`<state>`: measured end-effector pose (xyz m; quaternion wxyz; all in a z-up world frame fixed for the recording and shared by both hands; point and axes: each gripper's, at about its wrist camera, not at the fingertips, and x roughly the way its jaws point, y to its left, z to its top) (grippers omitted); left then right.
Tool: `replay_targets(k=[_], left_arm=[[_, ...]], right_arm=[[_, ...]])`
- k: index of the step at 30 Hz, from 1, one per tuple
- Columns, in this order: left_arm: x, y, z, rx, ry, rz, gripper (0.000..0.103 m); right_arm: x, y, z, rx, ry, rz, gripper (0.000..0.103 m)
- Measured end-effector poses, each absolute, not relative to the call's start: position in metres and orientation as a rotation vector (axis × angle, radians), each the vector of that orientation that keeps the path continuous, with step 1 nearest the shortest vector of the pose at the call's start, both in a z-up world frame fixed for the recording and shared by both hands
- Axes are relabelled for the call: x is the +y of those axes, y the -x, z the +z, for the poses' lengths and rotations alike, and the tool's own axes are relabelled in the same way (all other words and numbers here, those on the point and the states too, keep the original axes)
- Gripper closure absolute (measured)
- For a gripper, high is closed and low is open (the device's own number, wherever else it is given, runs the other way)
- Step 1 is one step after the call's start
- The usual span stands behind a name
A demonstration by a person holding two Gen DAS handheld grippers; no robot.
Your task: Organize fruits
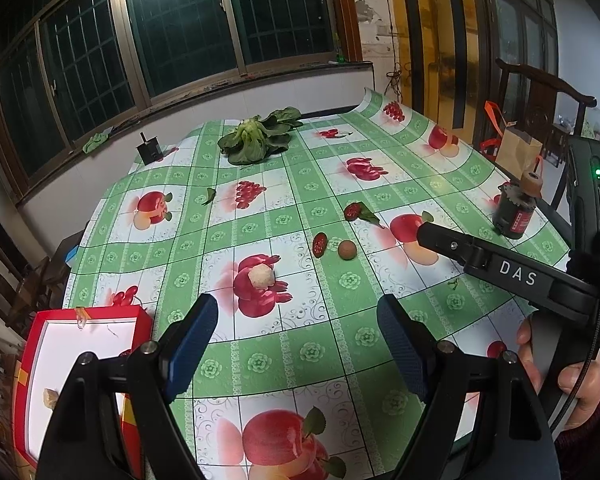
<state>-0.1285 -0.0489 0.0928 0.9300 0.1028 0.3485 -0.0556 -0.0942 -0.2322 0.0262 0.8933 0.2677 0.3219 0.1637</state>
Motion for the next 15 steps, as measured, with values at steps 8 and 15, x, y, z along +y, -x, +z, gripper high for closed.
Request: replay_targets(k=[8,15], left_arm=[[-0.0482,0.1295,0.0916,0.713,-0.207,-0.115,0.021],[-0.0473,0.1291,0.0918,0.714,-0.208,-0.114,0.021]], right_arm=[[-0.2326,0.0922,0.0244,0.673,-0.552,0.338,0.037],[-0.2341,0.0916,0.0216,0.676,-0.546,0.338,0.037]])
